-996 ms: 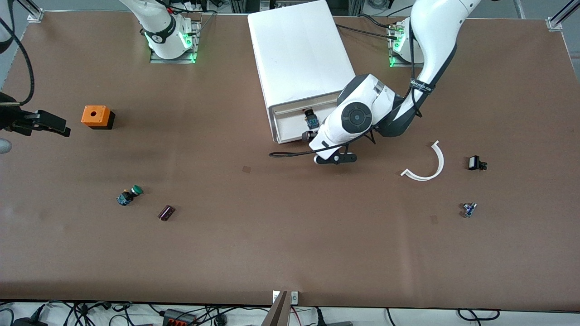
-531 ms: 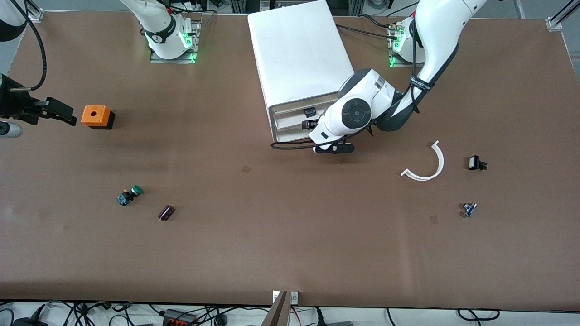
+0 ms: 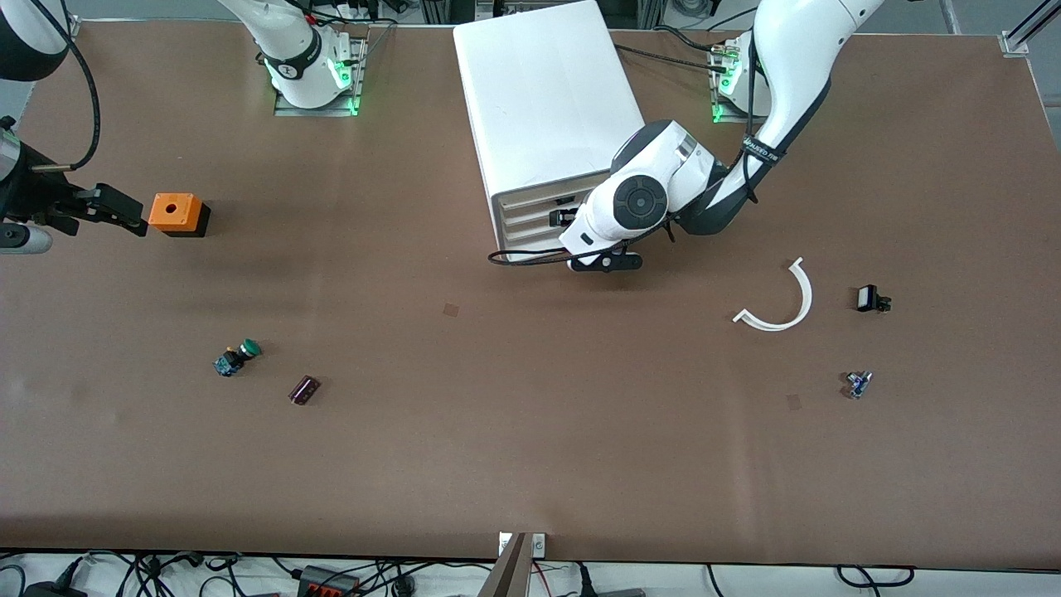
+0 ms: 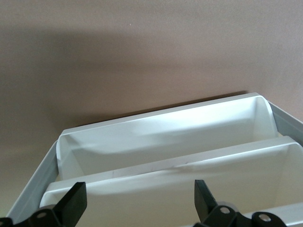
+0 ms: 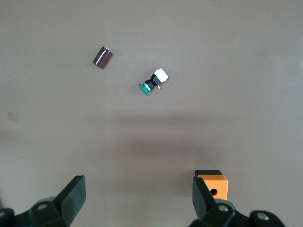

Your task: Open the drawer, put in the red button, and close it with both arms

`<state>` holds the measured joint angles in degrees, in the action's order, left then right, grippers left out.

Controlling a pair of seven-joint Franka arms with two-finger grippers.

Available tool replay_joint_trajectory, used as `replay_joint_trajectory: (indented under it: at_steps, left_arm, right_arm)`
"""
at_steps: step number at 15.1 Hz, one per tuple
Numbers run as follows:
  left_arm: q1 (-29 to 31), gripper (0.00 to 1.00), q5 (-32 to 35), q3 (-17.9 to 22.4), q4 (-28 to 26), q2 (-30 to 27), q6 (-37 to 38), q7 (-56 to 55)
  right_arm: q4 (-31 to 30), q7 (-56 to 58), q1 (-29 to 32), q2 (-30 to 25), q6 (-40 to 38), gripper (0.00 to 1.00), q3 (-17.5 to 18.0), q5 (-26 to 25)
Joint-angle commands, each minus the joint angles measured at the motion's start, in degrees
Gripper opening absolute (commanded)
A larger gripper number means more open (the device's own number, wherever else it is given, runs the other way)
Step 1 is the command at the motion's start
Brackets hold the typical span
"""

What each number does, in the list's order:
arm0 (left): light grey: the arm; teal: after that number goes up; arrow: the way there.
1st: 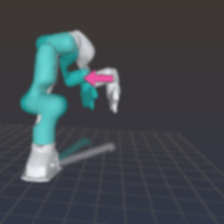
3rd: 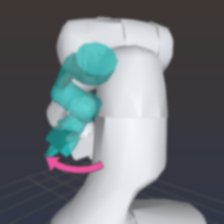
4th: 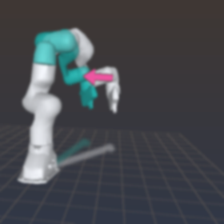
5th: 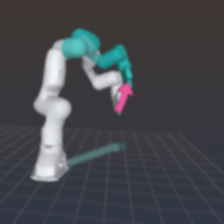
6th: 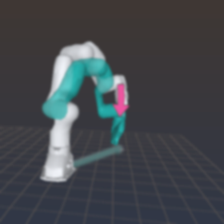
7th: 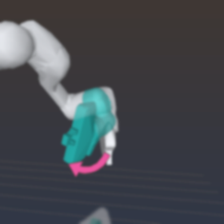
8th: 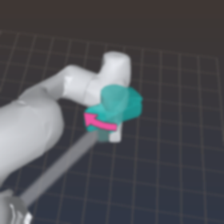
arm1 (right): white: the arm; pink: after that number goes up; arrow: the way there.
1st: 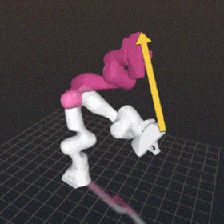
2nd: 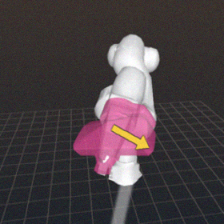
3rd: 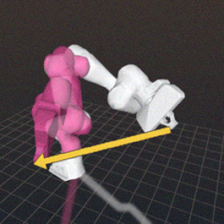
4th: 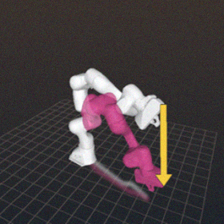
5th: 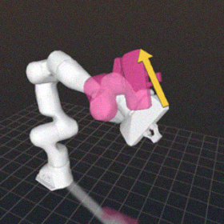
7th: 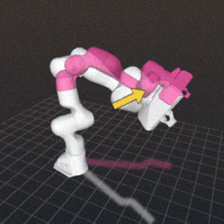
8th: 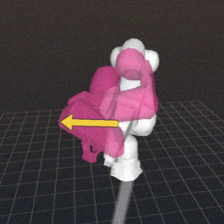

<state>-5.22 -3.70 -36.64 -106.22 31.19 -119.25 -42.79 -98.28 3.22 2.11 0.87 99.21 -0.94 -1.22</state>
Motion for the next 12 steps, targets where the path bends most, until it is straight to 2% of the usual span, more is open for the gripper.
replay_joint_trajectory:
  at_steps: [1,4,6,9,12]
  left_arm:
    - [1.70,1.00,-0.79,-0.01,1.27,-1.39,1.39,0.08]
    - [5.73,1.00,0.61,1.31,7.05,-1.74,4.27,0.16]
    - [8.81,1.00,8.84,1.05,13.64,-1.57,9.97,1.65]
    - [11.36,1.00,17.30,1.14,21.20,-1.92,19.55,8.14]
    - [17.42,1.00,17.67,0.70,31.04,-2.27,30.53,21.99]
  right_arm:
    - [-0.07,0.29,-0.01,-1.48,0.54,1.00,0.32,-0.45]
    - [-0.07,0.73,-0.09,-1.57,-1.29,1.00,0.32,-0.19]
    - [-0.07,0.21,-0.18,-1.57,-0.96,1.00,0.32,-0.19]
    - [-0.07,-0.06,-0.18,-1.57,-0.34,1.00,0.32,-0.01]
    - [-0.07,-0.06,-0.18,-1.48,-0.16,1.00,0.24,-0.01]
